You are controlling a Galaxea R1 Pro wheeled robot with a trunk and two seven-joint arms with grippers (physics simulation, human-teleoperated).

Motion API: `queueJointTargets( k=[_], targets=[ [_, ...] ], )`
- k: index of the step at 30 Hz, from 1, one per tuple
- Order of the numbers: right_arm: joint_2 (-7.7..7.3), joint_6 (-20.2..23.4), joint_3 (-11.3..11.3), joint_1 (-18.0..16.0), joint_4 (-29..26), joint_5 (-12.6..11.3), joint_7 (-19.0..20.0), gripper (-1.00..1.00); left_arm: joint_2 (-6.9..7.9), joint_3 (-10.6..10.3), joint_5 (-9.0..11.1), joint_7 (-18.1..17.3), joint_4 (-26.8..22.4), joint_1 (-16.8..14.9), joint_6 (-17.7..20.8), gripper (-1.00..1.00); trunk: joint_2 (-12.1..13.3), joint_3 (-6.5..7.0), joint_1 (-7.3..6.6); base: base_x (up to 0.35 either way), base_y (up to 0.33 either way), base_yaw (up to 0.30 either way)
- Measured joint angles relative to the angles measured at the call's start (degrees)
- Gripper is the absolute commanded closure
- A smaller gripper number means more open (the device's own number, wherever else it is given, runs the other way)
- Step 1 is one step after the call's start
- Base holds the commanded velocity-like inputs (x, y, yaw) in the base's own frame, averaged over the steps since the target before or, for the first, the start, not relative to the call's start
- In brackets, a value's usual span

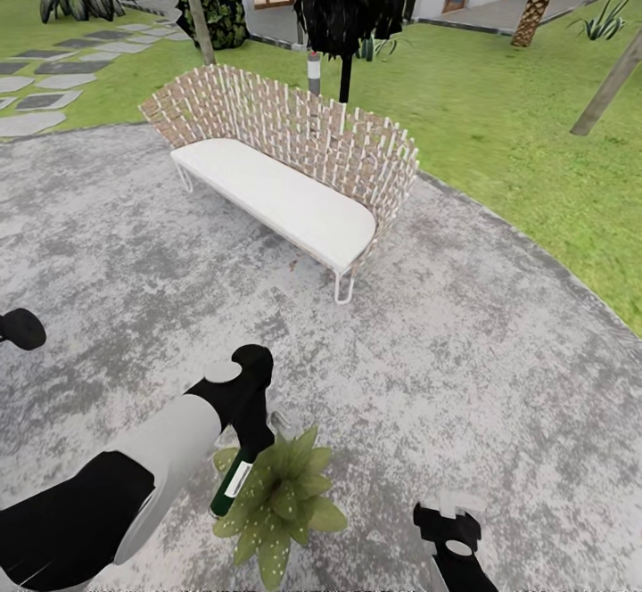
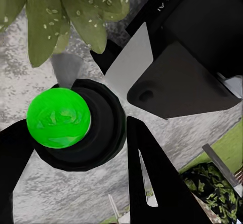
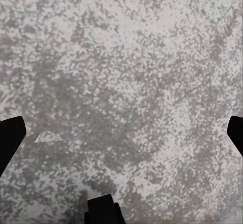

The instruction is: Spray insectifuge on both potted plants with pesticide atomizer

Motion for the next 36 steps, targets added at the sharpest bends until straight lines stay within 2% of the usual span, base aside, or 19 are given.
queueJointTargets(
  k=[4, 15, 17, 18, 21, 23, 25, 36],
  targets=[
    [0.00, 0.00, 0.00, 0.00, 0.03, 0.00, -0.06, -1.00, 0.04, -0.02, -0.29, 0.00, -2.90, 0.13, 0.06, 1.00, -1.60, -1.08, 0.88, 0.000, 0.000, 0.000],
    [0.00, 0.00, 0.00, 0.00, 0.03, 0.00, -0.09, -1.00, 0.19, -0.31, -0.96, 0.00, -2.06, -0.37, -0.54, 1.00, -6.02, -3.93, 3.30, 0.000, 0.000, 0.000],
    [0.00, 0.00, 0.00, 0.00, 0.03, 0.00, -0.09, -1.00, 0.65, -0.37, -2.17, 0.01, -0.57, -2.37, -0.63, 1.00, -6.82, -4.39, 3.73, 0.000, 0.000, 0.000],
    [0.00, 0.00, 0.00, 0.00, 0.03, 0.00, -0.09, -1.00, 0.78, -0.35, -3.15, 0.00, 1.58, -4.33, -0.69, 1.00, -7.22, -4.60, 3.95, 0.000, 0.000, 0.000],
    [0.00, 0.00, 0.00, 0.00, 0.03, 0.00, -0.09, -1.00, 0.68, -0.63, -3.98, -0.01, 9.20, -9.55, -0.82, 1.00, -8.43, -5.18, 4.61, 0.000, 0.000, 0.000],
    [0.00, 0.00, 0.00, 0.00, 0.03, 0.00, -0.09, -1.00, 0.55, -0.67, -4.11, -0.03, 12.01, -12.13, -0.89, 1.00, -8.44, -5.19, 4.62, 0.000, 0.000, 0.000],
    [0.00, 0.00, 0.00, 0.00, 0.03, 0.00, -0.09, -1.00, 0.42, -0.71, -4.16, -0.04, 12.68, -12.86, -1.01, 1.00, -8.44, -5.19, 4.62, 0.000, 0.000, 0.000],
    [0.08, -0.03, -0.01, 0.00, 0.06, 0.06, -0.07, -1.00, -0.31, -0.47, -4.41, -0.04, 12.32, -12.13, -1.21, 1.00, -8.44, -5.19, 4.62, 0.000, 0.000, 0.000]
  ],
)
